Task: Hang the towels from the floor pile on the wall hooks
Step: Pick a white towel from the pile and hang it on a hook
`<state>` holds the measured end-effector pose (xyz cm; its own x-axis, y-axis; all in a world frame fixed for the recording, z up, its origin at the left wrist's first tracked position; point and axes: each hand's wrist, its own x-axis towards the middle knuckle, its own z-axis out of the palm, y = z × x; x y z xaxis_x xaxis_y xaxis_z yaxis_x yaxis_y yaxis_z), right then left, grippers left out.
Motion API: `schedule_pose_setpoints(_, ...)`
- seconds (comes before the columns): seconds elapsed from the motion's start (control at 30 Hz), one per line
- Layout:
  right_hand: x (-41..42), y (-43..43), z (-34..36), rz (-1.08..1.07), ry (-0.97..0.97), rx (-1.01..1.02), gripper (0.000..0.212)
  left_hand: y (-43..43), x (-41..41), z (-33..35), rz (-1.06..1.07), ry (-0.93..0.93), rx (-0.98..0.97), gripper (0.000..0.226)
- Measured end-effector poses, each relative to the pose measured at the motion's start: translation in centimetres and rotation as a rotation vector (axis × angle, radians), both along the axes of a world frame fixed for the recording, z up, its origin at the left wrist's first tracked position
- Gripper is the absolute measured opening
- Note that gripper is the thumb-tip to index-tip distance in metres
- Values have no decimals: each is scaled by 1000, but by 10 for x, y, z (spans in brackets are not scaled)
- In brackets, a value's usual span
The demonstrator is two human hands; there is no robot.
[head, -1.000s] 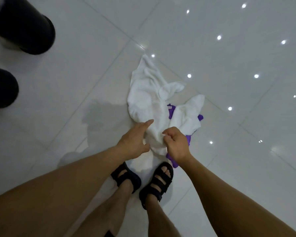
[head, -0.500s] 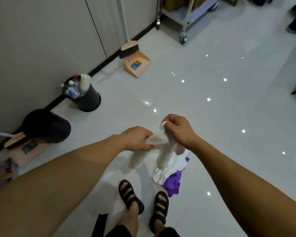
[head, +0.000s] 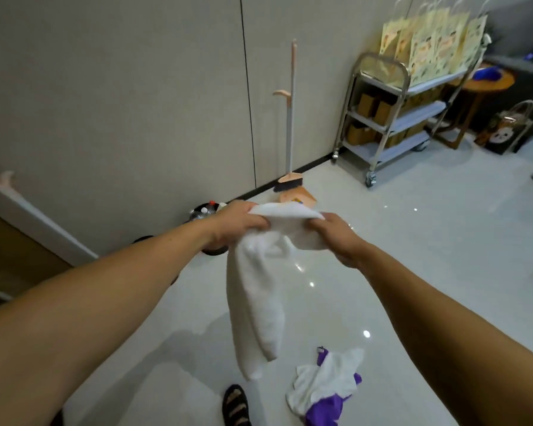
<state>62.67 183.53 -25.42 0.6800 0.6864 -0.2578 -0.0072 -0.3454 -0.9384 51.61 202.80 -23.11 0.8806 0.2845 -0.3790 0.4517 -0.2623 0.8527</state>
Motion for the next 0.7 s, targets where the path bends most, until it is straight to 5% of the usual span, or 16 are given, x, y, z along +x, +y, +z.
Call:
schedule_pose_setpoints(0.27,-27,78,86,0,305,421,13,22,-61,52,282,-69,-47,40)
schedule_pose_setpoints(0.43,-45,122,102,189,362,560,18,43,-95,76,284,-22,-182,34)
schedule_pose_setpoints(0.57,-55,147,91,296,165,452,55,73,-118,100,365,-210,-356,29)
schedule_pose_setpoints(0.7,-69,177,63,452,339,213,76,117,-141,117,471,-365,-499,41)
